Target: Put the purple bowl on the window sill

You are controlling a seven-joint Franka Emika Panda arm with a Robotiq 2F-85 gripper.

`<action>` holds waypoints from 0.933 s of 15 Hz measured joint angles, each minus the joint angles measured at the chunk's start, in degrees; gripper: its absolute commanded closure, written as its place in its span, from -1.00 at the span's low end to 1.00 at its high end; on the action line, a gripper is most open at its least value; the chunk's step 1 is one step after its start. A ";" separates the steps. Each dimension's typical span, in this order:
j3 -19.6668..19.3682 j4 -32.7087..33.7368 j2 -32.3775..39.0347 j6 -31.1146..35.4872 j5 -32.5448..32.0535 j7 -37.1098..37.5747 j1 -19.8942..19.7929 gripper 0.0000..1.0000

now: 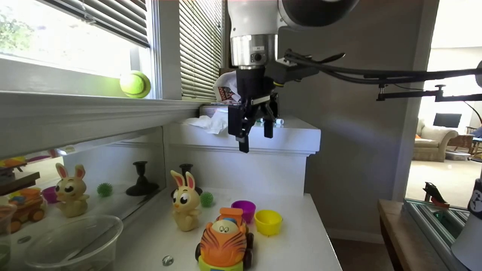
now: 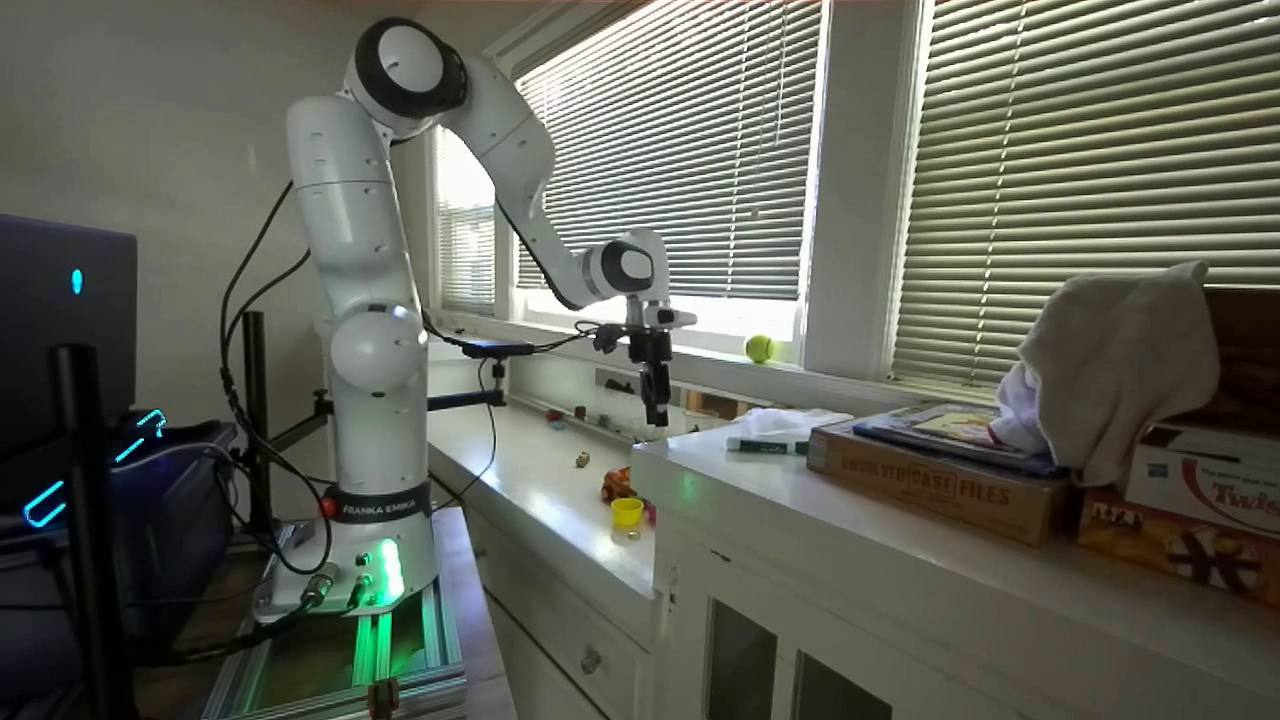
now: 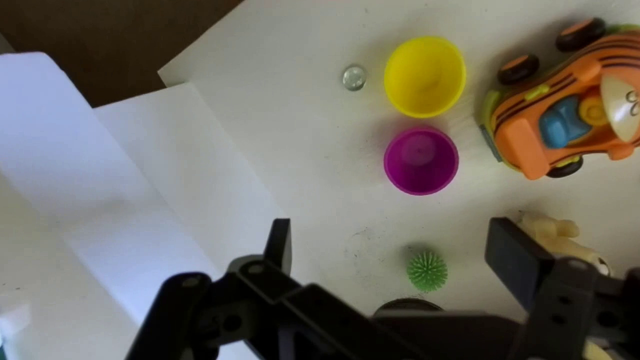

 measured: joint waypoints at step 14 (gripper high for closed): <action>-3.61 -1.22 8.27 15.16 4.03 1.99 1.01 -1.00</action>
